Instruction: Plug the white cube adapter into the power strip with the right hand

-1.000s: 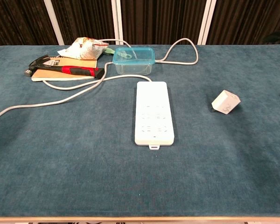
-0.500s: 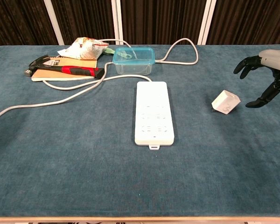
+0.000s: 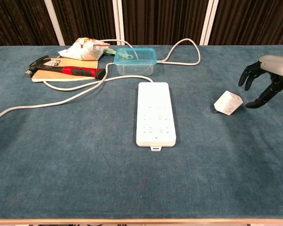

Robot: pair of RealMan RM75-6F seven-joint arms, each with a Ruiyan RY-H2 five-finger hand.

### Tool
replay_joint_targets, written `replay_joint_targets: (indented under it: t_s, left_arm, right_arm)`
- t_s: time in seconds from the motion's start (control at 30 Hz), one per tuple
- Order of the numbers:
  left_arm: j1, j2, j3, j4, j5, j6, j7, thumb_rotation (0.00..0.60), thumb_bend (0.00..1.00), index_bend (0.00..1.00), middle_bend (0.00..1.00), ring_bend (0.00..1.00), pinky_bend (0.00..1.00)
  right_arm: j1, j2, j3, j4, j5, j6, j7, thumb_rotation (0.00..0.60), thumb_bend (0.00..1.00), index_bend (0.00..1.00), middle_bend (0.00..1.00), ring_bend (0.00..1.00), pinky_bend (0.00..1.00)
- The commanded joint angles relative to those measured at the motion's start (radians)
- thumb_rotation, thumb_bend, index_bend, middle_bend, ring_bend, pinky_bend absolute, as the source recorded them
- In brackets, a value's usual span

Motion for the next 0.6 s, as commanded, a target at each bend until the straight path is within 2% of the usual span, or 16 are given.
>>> replay_joint_targets:
  t_s: [0.03,0.6]
  left_arm:
    - [-0.001,0.001,0.0,-0.001,-0.002,-0.001,0.0,0.6,0.0,0.0,0.0,0.0,0.0]
    - [-0.005,0.004,0.0,-0.001,-0.005,-0.011,-0.012,0.6,0.0,0.0,0.0,0.0,0.0]
  right_arm:
    - [0.013,-0.017,0.003,0.021,0.016,-0.01,-0.003,0.6,0.27,0.35,0.37,0.18,0.01]
    - [0.047,-0.094,0.005,0.123,0.045,-0.031,0.011,0.6,0.34,0.38,0.39,0.18,0.01]
